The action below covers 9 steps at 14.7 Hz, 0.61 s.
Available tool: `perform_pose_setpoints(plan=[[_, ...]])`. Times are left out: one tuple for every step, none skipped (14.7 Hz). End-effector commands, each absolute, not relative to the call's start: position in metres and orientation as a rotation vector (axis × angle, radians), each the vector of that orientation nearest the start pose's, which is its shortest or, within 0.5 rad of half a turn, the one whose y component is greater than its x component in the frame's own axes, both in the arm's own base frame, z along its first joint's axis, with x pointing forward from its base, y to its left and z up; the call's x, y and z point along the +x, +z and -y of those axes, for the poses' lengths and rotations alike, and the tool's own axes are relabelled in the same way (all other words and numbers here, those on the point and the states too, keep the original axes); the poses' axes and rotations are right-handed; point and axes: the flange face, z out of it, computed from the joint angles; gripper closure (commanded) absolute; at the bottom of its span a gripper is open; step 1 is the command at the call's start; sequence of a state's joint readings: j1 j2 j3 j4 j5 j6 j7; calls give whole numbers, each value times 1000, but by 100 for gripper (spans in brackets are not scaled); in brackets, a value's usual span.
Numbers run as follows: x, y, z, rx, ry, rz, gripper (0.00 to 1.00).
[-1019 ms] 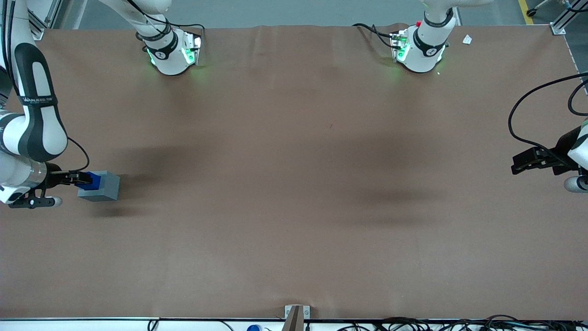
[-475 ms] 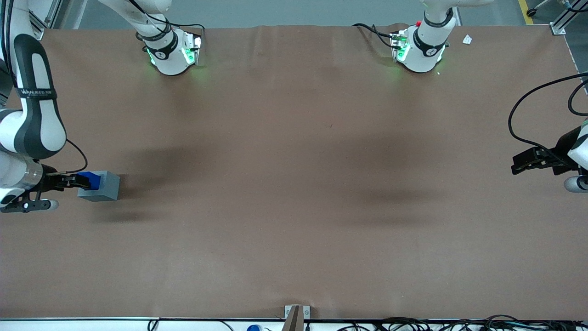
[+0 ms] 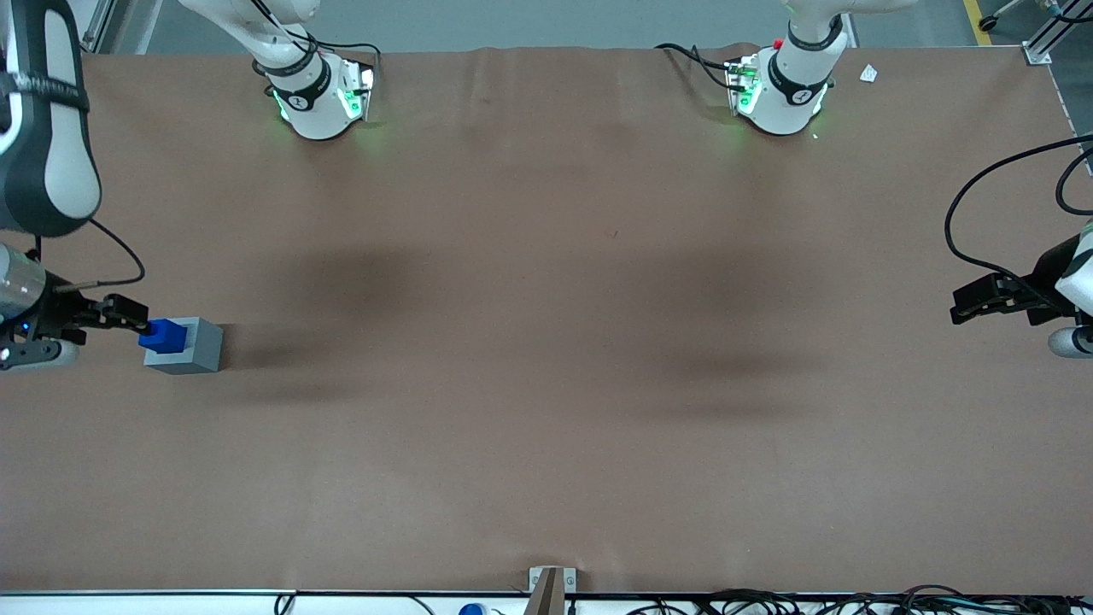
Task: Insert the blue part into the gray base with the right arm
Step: 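Open the right gripper and raise it away from the base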
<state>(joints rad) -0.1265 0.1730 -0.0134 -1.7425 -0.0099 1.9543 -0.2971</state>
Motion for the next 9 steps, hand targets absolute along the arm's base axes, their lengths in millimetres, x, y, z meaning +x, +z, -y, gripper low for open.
perform_pose_setpoints(plan=[[597, 499, 58, -3127, -75, 203, 0], [594, 507, 46, -3128, -70, 195, 0], [591, 514, 36, -3127, -77, 197, 0], [587, 520, 29, -3126, -69, 193, 0], [584, 527, 25, -3126, -69, 188, 0], [581, 532, 19, -3125, -67, 195, 0], [581, 540, 17, -3125, -86, 208, 0], [583, 551, 17, -3127, -105, 202, 0], [582, 562, 14, -3133, -87, 190, 0]])
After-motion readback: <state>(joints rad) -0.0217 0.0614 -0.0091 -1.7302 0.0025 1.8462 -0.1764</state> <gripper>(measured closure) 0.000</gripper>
